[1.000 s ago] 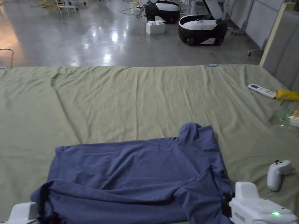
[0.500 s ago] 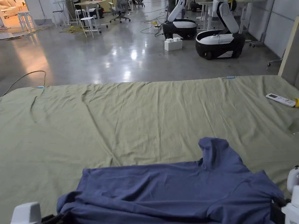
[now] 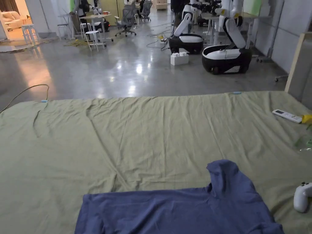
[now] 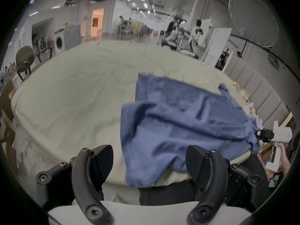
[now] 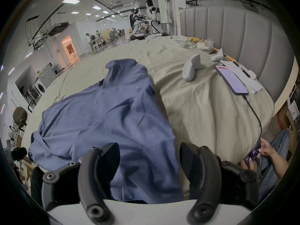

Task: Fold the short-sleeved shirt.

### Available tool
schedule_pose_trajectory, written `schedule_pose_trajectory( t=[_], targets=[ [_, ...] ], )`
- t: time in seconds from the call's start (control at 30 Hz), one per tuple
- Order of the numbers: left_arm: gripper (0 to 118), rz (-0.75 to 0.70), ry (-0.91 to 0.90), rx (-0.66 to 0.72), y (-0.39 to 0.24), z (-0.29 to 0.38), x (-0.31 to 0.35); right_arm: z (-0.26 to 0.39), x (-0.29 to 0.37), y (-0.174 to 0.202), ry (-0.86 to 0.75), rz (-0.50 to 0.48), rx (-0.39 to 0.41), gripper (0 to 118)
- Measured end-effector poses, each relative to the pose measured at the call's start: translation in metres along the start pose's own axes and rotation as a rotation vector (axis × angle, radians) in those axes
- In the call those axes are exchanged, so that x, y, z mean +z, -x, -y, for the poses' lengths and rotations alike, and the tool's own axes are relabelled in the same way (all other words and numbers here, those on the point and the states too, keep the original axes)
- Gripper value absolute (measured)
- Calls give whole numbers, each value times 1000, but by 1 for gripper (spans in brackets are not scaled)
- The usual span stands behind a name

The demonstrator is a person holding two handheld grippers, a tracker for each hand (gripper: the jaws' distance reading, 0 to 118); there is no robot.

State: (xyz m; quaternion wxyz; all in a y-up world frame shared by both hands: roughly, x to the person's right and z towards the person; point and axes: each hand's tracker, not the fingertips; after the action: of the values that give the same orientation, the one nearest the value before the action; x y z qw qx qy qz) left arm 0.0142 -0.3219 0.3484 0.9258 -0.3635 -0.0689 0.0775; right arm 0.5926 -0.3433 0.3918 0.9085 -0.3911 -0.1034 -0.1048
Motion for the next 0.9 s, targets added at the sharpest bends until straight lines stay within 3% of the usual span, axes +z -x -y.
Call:
schedule_pose_trajectory(
  t=[0.2, 0.33, 0.4, 0.43, 0.53, 0.67, 0.73, 0.77, 0.8, 0.83, 0.87, 0.9],
  targets=[
    [96, -3, -320, -104, -33, -47, 84, -33, 64, 9, -233, -73, 43, 80],
    [97, -6, -470, -171, -36, -40, 73, -44, 132, 36, -452, -174, 131, 80],
    [97, -78, -580, -230, -91, -56, 167, -45, 159, 48, -553, -201, 160, 80],
    [97, -111, -625, -265, -102, -57, 179, -45, 169, 53, -582, -209, 166, 80],
    [96, -167, -662, -370, -123, -59, 189, -43, 195, 66, -664, -205, 201, 80],
    [93, -102, -671, -317, -140, -59, 206, -40, 216, 81, -729, -208, 262, 77],
    [76, -77, -672, -297, -141, -60, 209, -40, 223, 86, -757, -223, 305, 67],
    [58, -65, -661, -296, -147, -59, 211, -39, 223, 87, -738, -231, 285, 55],
    [25, -52, -654, -293, -150, -59, 211, -38, 224, 90, -729, -242, 278, 35],
    [4, -61, -656, -318, -151, -58, 210, -37, 224, 93, -727, -239, 273, 15],
    [3, -59, -656, -326, -152, -57, 210, -35, 223, 95, -728, -220, 258, 4],
    [3, -20, -644, -326, -154, -59, 214, -38, 226, 96, -766, -196, 302, 3]
  ],
)
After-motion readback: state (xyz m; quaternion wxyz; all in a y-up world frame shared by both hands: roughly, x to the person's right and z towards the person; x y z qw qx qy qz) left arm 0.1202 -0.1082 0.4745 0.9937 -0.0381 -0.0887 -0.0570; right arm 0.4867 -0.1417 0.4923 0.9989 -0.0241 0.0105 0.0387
